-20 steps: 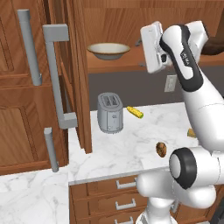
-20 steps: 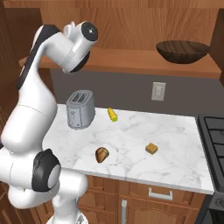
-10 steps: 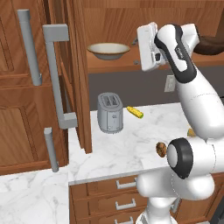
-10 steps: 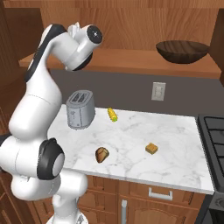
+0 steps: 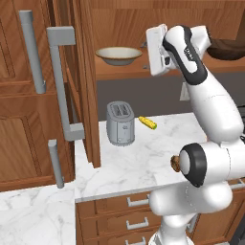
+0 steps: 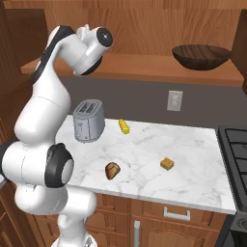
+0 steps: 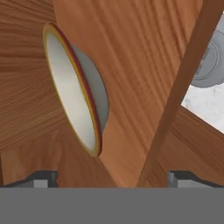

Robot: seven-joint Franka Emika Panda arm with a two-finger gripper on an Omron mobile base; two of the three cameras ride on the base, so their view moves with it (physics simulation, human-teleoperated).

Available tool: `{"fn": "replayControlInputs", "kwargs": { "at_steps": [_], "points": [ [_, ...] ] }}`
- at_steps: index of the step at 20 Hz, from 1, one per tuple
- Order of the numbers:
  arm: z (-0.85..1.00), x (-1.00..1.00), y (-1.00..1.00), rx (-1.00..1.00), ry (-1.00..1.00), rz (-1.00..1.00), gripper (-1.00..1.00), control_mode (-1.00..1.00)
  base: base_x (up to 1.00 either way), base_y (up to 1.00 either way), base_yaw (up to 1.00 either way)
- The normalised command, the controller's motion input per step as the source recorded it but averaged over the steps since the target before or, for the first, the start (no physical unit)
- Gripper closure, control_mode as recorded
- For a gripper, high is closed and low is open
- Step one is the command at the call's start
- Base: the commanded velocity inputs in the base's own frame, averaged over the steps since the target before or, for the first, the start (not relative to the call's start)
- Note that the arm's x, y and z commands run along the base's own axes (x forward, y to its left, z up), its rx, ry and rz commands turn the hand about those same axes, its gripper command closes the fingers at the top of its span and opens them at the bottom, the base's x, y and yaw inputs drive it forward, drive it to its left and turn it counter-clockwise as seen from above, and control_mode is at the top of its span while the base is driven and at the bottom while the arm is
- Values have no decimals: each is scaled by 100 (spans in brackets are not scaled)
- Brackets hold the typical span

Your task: Pick both bowls and place them on the counter. Then place the bread in one bowl and place the cake in the other bowl.

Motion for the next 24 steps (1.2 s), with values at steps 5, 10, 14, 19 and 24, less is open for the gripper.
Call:
{"fn": "replayControlInputs", "kwargs": {
  "at_steps": [5,10,14,19,24],
  "points": [
    [-12,32,1,0,0,-4,-100,-100,0,0,0],
    [-13,30,2,0,0,-2,-100,-100,0,0,0],
    [-11,34,2,0,2,-2,-100,-100,0,0,0],
    [-3,37,1,0,5,-1,-100,-100,0,0,0],
    [2,31,0,0,9,-3,-100,-100,0,0,0]
  ]
}}
